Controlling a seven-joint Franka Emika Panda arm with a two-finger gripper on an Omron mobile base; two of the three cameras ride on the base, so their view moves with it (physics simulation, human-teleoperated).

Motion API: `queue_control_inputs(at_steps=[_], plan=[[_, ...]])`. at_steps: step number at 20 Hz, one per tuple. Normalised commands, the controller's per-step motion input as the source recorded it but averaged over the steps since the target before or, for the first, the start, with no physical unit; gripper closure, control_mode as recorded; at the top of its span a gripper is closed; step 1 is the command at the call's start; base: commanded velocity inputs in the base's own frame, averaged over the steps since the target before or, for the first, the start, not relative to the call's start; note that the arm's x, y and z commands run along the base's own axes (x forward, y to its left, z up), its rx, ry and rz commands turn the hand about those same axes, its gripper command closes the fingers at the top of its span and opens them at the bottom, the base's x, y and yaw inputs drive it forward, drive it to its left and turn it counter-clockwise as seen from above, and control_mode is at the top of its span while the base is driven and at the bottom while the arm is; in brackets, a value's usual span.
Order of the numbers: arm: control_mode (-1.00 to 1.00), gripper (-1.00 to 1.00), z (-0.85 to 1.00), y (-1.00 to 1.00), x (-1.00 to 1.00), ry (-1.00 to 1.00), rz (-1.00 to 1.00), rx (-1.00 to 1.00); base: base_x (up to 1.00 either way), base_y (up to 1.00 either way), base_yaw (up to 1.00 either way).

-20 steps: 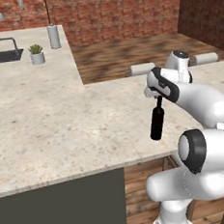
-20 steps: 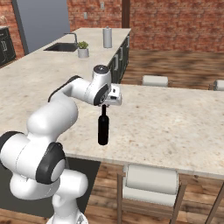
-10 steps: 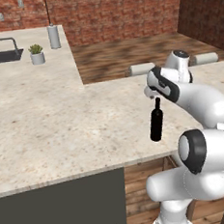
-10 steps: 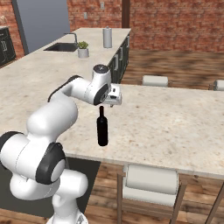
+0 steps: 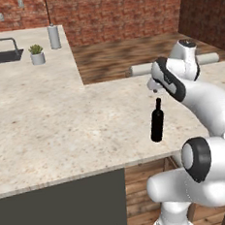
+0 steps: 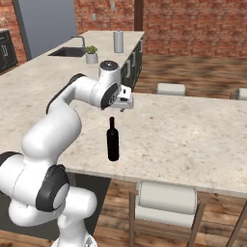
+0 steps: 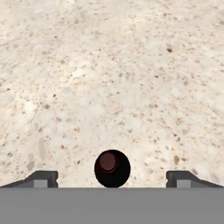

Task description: Move the drinks to the dining counter.

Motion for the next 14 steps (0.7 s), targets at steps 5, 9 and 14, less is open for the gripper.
queue_control_inputs(at_steps=[5,9,14], plan=[[-1.0,-1.0,0.62,0.02,-0.86,0.0,-0.02,-0.01,0.0,0.0,0.0],[-1.0,-1.0,0.46,0.29,-0.93,0.03,-0.09,-0.05,0.0,0.0,0.0],[-1.0,-1.0,0.08,0.47,-0.89,0.09,-0.12,-0.05,0.0,0.0,0.0]])
